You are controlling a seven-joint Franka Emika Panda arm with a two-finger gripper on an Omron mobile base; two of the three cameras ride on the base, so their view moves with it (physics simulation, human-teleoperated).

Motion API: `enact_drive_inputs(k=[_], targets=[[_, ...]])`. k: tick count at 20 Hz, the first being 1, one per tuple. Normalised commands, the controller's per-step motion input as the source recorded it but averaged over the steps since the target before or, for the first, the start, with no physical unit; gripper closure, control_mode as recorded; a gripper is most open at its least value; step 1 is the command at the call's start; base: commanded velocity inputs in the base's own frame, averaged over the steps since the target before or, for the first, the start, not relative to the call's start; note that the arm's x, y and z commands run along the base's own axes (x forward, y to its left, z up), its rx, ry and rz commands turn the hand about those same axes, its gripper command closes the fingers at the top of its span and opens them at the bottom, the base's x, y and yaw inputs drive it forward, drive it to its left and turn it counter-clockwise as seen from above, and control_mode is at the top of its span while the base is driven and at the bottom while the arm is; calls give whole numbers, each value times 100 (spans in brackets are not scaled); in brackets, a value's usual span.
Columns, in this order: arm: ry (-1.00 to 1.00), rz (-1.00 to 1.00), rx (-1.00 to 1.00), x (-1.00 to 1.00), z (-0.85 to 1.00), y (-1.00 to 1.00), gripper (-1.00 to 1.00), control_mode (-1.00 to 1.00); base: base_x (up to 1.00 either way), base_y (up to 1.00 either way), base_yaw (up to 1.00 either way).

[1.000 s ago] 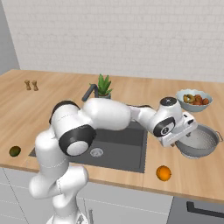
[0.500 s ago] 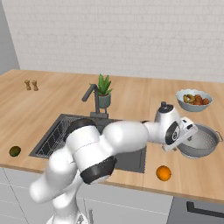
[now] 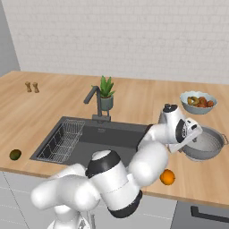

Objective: Put the colander in the sink, put the mango, orange in the colander, and turn on the sink faucet and pour water over the colander.

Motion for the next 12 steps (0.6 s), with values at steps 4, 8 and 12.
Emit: enact_drive_inputs(k=[4,8,12], targets=[[7,1,1,5,-30,-10,100,-100,0,0,0],[10,1,5,0,-40,-26,100,-100,0,0,0],[20,0,3,0,-39,-5,100,-100,0,0,0]])
